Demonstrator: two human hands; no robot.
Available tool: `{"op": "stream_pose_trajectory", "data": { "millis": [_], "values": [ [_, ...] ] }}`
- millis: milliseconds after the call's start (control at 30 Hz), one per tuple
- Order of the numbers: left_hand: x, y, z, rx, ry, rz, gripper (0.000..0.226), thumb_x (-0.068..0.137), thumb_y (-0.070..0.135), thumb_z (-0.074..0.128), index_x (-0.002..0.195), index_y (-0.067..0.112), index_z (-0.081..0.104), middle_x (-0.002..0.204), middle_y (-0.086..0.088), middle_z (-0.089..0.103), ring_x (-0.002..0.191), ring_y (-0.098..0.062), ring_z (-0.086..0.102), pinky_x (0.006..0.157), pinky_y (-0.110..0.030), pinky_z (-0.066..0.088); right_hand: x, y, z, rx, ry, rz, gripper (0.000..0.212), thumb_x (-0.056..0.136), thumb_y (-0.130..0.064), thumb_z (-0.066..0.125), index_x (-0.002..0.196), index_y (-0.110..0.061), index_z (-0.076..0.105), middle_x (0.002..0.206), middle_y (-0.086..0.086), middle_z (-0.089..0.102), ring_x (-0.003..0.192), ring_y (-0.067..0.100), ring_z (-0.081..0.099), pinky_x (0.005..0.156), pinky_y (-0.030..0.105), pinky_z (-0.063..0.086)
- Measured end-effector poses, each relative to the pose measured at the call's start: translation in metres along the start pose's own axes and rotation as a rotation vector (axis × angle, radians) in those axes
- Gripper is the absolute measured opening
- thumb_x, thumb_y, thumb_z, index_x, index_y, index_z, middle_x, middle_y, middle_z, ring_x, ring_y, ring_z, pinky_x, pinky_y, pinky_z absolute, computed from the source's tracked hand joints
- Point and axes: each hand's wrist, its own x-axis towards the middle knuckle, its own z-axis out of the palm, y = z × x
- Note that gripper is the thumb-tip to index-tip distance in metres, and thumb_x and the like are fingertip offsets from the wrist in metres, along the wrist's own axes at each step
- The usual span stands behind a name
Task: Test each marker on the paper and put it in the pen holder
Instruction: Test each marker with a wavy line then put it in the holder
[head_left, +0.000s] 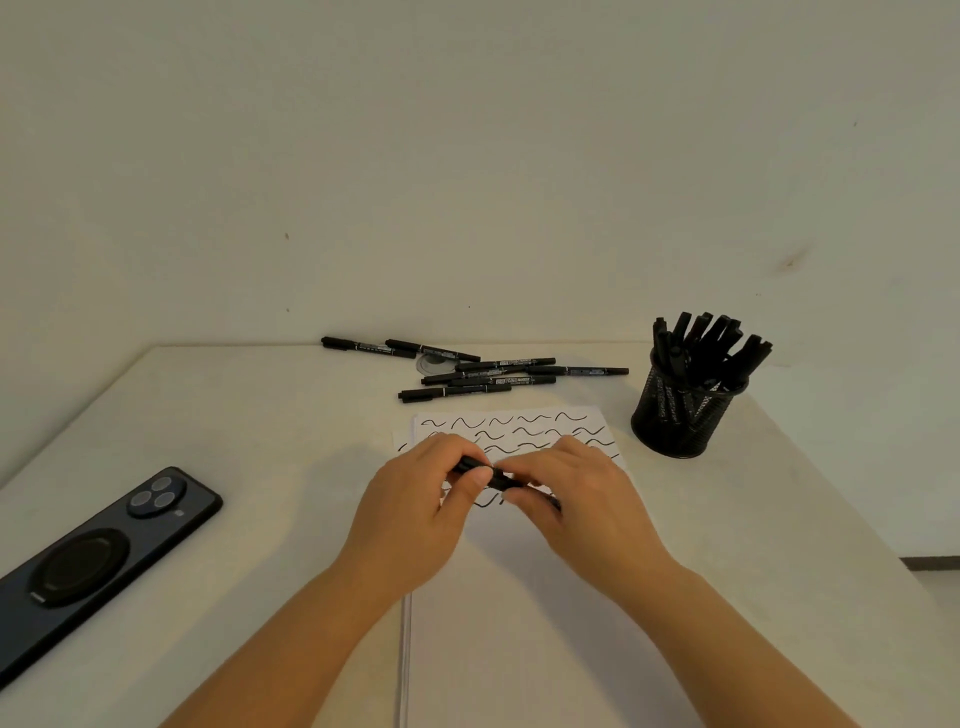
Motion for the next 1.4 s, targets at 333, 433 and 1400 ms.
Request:
{"op": "stream_pose_trajectory", "data": {
  "millis": [333, 433, 1400],
  "values": [
    [0.052, -0.009, -0.003, 0.048, 0.015, -0.039, 0.023, 0.092, 0.043, 0.041, 0.103, 0.029, 0.056, 0.087, 0.020, 0.058, 0.085, 0.000, 0.057, 0.069, -0.013, 0.042, 0.017, 0.024, -0.036, -0.133, 0.033, 0.128, 0.021, 0.080, -0.017, 0.068, 0.100, -0.020, 0.066, 0.076, -0.006, 0.063, 0.070, 0.016, 0.059, 0.059, 0.033, 0.050],
    [0.081, -0.044, 0.001, 0.368, -0.144, -0.108, 0.025, 0.093, 0.035, 0.044, 0.112, 0.024, 0.055, 0.111, 0.007, 0.054, 0.104, -0.013, 0.052, 0.083, -0.029, 0.044, 0.018, 0.040, -0.053, -0.124, 0.116, 0.244, 0.017, 0.082, -0.020, 0.063, 0.099, -0.023, 0.063, 0.079, -0.010, 0.060, 0.073, 0.011, 0.055, 0.066, 0.032, 0.049],
    [0.102, -0.085, 0.026, 0.483, -0.025, -0.185, 0.019, 0.093, 0.032, 0.046, 0.106, 0.022, 0.055, 0.103, 0.002, 0.063, 0.091, -0.019, 0.056, 0.071, -0.032, 0.043, 0.020, 0.109, -0.076, -0.174, 0.260, 0.564, 0.048, 0.086, -0.009, 0.050, 0.129, -0.028, 0.042, 0.081, -0.001, 0.060, 0.072, 0.027, 0.058, 0.064, 0.032, 0.044]
  ]
}}
